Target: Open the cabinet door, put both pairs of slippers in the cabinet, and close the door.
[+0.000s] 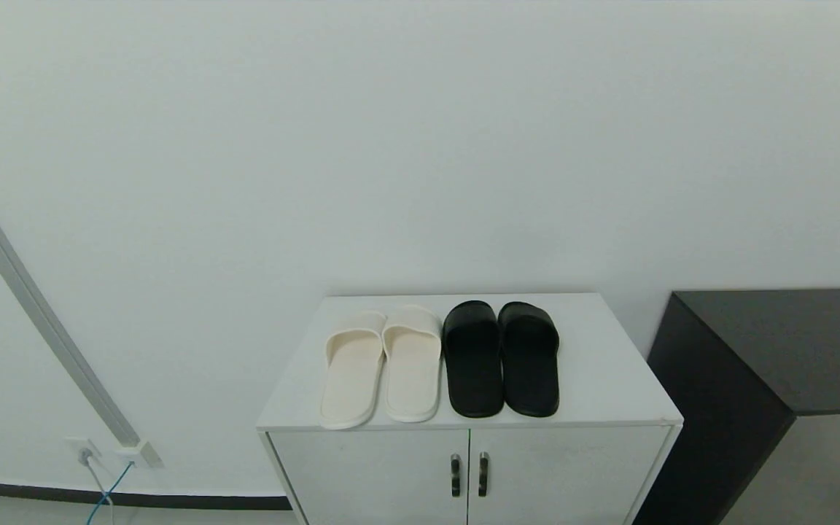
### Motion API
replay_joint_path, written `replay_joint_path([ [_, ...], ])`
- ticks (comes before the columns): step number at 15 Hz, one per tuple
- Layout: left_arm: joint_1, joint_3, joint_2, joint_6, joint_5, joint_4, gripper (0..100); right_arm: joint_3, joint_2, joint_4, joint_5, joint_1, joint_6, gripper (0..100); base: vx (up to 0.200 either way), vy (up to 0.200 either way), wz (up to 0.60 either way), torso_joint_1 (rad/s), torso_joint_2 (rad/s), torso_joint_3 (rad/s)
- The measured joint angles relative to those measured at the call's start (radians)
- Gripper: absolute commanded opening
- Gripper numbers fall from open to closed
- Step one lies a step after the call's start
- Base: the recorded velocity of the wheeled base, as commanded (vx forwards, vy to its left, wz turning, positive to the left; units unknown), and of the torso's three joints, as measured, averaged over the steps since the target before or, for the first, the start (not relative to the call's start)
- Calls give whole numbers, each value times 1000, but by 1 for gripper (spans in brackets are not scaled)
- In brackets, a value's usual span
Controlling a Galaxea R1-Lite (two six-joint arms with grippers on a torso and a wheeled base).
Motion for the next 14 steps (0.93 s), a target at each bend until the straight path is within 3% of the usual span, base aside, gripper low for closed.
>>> replay_joint_path([
  [8, 0, 0, 0, 20, 0, 1, 0, -27, 39, -4, 2, 16, 5, 100, 0, 0, 0, 0, 0, 0],
  [14, 0, 0, 0, 1, 0, 1, 0, -149, 367, -58, 60, 51, -5, 100, 0, 0, 0, 0, 0, 0],
])
